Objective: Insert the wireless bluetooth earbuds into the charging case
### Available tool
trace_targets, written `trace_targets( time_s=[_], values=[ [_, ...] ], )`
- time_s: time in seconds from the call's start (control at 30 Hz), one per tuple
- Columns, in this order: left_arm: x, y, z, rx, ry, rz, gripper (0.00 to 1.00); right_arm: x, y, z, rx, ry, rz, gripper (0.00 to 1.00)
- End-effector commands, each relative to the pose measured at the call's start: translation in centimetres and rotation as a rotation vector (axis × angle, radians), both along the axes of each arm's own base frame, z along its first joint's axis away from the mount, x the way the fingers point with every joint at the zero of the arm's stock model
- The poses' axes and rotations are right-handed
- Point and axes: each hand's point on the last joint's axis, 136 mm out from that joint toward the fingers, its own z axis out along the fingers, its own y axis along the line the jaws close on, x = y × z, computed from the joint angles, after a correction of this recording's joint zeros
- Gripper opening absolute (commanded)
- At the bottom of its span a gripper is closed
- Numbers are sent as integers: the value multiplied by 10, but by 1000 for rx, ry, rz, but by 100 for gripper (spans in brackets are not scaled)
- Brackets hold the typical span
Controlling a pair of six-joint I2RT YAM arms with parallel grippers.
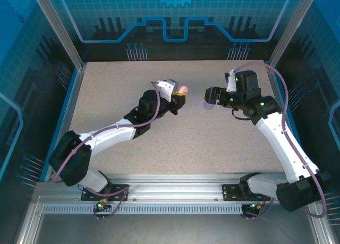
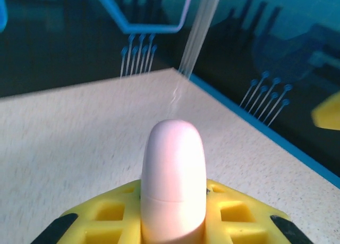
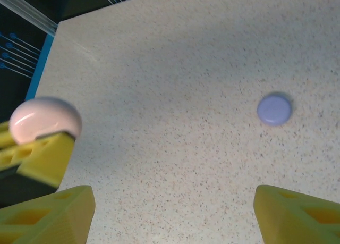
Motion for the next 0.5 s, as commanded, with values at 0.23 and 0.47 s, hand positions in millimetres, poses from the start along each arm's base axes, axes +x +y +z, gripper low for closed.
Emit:
trace_targets(
  time_s=[0.23,0.47],
  values=[
    [38,14,-93,-65,465,122,0,-6,-17,-43,23,46,-67,83],
    [51,-4,-130,-74,641,111,0,-13,-28,-49,28,56,-96,84]
  ],
)
